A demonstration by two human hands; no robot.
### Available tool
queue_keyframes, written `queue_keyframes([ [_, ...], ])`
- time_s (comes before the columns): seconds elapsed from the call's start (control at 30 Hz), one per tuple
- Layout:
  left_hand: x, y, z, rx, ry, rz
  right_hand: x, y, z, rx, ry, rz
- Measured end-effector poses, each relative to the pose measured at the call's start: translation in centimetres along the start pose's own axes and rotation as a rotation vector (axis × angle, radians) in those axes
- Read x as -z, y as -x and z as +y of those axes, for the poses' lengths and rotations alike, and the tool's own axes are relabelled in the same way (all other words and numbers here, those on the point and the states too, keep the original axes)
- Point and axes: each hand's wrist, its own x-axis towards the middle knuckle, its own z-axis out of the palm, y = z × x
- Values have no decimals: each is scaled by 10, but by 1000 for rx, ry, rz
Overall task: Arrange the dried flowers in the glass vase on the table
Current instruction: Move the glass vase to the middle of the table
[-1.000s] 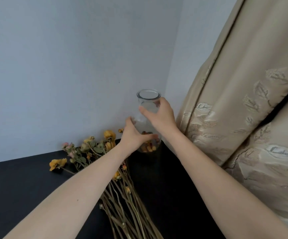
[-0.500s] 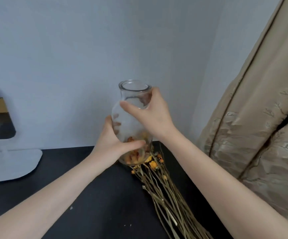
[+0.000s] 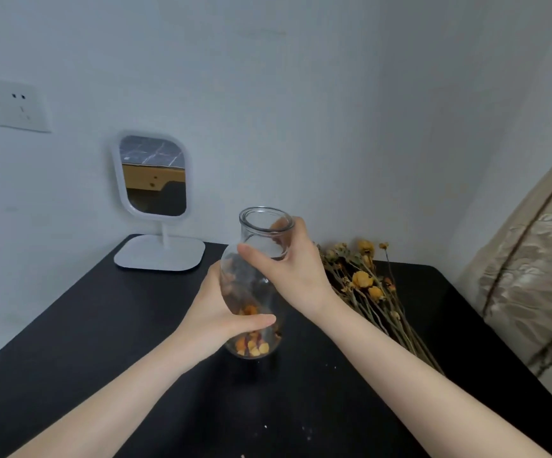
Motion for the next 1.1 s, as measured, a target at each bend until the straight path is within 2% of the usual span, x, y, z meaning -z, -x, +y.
queue_keyframes([
  [0.37, -17, -14, -6, 6, -7, -77, 8, -1, 19, -18, 65, 47],
  [1.1, -25, -27, -24, 40, 59, -92, 4, -7, 36, -92, 39, 45],
])
